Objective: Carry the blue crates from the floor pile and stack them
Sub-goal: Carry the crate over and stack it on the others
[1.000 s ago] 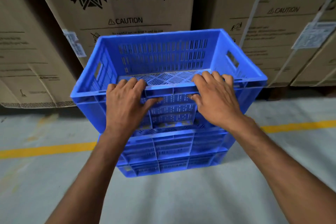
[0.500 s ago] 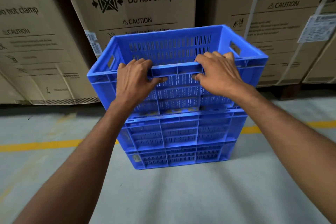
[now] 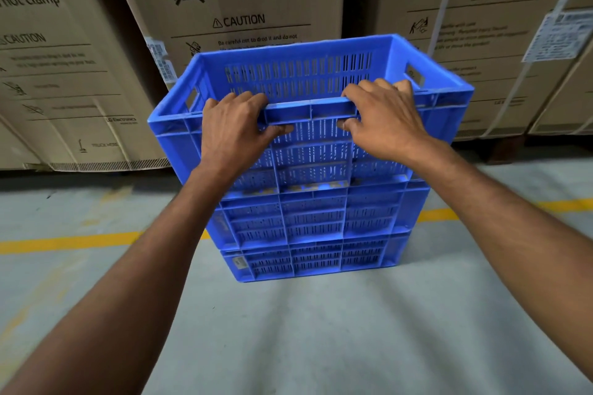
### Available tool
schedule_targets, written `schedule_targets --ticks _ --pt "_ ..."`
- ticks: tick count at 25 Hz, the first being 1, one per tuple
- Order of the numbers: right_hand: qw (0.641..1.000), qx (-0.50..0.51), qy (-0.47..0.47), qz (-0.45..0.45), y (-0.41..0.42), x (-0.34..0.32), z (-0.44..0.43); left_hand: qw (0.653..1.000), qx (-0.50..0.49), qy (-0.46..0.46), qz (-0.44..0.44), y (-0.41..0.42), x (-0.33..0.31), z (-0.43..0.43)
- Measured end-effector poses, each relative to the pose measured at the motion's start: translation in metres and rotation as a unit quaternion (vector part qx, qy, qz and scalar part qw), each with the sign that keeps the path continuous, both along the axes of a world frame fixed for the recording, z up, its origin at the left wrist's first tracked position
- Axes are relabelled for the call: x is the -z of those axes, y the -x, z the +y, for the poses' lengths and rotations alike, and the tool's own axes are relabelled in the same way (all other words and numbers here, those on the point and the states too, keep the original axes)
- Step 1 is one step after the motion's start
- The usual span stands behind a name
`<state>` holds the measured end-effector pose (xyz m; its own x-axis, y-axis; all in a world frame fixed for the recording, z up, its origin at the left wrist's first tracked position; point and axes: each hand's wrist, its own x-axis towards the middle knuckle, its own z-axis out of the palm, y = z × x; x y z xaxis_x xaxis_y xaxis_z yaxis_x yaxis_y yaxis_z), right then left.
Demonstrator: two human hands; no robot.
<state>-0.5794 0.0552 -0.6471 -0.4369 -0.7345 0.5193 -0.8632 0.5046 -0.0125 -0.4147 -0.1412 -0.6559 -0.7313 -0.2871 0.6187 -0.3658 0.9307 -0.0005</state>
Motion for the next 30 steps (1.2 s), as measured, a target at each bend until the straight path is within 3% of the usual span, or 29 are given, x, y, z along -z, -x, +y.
schedule_targets --ticks 9,14,18,21,24,30 --pt "0.997 0.016 0.037 0.062 -0.002 0.016 0.0 0.999 -0.02 0.039 0.029 -0.002 0.016 -0.003" --pt "0.999 0.039 -0.003 0.034 -0.006 0.002 0.001 0.999 -0.035 0.012 -0.004 -0.005 0.005 0.003" --pt "0.985 0.02 -0.136 -0.101 -0.016 -0.032 0.013 0.989 0.015 -0.087 -0.12 -0.021 -0.028 0.007" --pt "0.971 0.032 -0.158 -0.178 -0.045 -0.074 0.03 0.96 0.037 -0.212 -0.181 -0.045 -0.073 0.021" --pt "0.953 0.042 -0.127 -0.272 -0.084 -0.136 0.057 0.942 0.012 -0.276 -0.19 -0.082 -0.129 0.052" --pt "0.881 0.047 0.064 -0.466 -0.171 -0.281 0.131 0.89 -0.033 -0.45 -0.063 -0.189 -0.272 0.143"
